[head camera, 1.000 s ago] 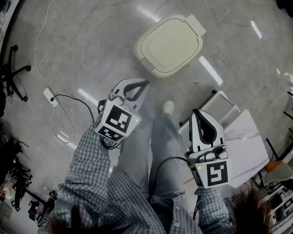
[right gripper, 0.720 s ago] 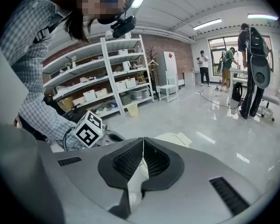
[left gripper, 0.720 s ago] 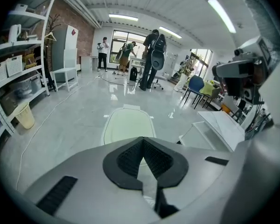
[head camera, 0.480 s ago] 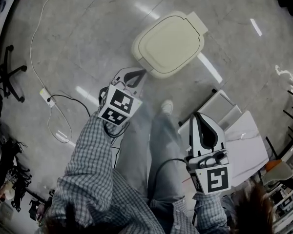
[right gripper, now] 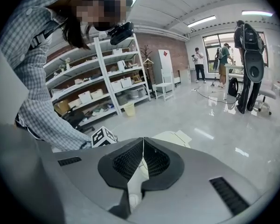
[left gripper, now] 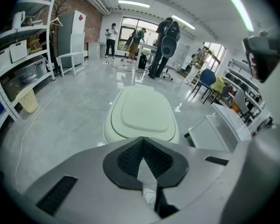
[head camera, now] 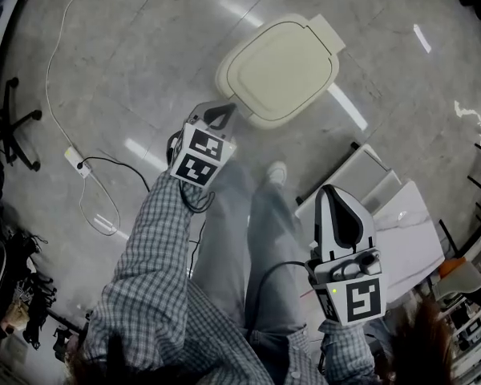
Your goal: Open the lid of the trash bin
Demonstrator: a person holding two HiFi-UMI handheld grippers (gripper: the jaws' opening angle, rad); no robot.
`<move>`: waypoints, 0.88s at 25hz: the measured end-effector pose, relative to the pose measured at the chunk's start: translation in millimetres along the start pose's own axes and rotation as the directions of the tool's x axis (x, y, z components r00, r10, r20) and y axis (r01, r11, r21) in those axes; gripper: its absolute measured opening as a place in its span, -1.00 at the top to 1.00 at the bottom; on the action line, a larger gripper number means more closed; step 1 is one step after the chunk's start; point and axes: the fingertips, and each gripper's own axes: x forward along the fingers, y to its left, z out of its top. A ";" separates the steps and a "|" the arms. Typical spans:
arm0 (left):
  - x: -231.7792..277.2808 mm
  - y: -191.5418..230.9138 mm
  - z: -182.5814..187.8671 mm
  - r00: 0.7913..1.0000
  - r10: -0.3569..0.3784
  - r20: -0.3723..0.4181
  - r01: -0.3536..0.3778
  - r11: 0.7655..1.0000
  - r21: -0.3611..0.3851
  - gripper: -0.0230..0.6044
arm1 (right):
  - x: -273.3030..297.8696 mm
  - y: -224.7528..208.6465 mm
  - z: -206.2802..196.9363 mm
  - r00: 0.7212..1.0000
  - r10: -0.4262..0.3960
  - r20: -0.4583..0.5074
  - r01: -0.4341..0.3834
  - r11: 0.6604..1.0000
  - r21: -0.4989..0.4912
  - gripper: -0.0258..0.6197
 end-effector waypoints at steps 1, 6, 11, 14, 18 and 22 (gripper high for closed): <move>3.7 1.9 -2.8 1.000 0.000 -0.009 0.000 1.000 -0.009 0.91 | 1.7 -0.1 0.4 1.000 0.003 0.000 -0.003 1.000 -0.003 0.85; 16.9 4.6 -18.8 0.998 -0.010 -0.064 0.010 1.000 -0.006 0.91 | 6.4 -1.6 -3.5 1.000 0.005 -0.006 -0.005 1.000 -0.007 0.85; 23.7 3.5 -28.9 0.995 -0.015 -0.103 0.015 1.000 -0.007 0.91 | 8.5 -6.1 -7.5 1.000 -0.006 -0.014 0.006 1.000 0.003 0.85; 23.2 3.6 -29.3 0.996 -0.011 -0.092 0.010 1.000 -0.011 0.91 | 9.0 -9.1 -6.1 1.000 -0.008 -0.015 0.008 1.000 0.005 0.85; 24.6 4.0 -30.2 0.994 -0.004 -0.112 0.006 1.000 0.017 0.91 | 9.7 -13.0 -8.2 1.000 -0.012 -0.021 0.012 1.000 0.010 0.85; 25.7 4.0 -31.8 0.992 0.010 -0.129 -0.004 0.999 0.045 0.91 | 10.3 -13.1 -12.7 1.000 -0.014 -0.028 0.014 1.000 0.022 0.85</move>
